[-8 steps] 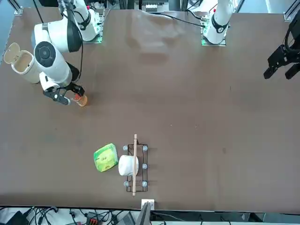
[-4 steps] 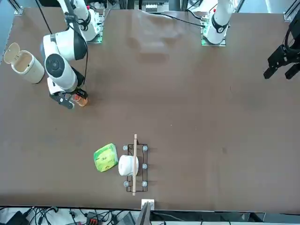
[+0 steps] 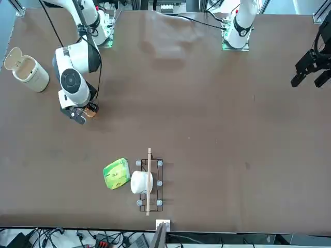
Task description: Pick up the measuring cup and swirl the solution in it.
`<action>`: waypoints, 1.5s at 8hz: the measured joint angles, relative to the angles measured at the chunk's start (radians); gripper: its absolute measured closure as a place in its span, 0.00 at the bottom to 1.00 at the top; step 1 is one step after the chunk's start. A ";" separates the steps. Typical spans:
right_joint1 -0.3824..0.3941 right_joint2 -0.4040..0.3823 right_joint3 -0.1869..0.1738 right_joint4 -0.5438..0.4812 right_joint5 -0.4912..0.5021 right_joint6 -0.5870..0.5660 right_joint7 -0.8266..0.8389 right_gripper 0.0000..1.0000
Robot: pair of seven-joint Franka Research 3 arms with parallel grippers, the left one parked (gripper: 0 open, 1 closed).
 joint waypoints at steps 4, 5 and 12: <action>0.000 0.007 0.000 0.000 0.000 -0.003 0.008 0.28; 0.000 0.012 0.000 0.000 0.000 -0.003 0.013 0.30; 0.000 0.027 0.000 0.000 0.000 -0.021 0.024 0.50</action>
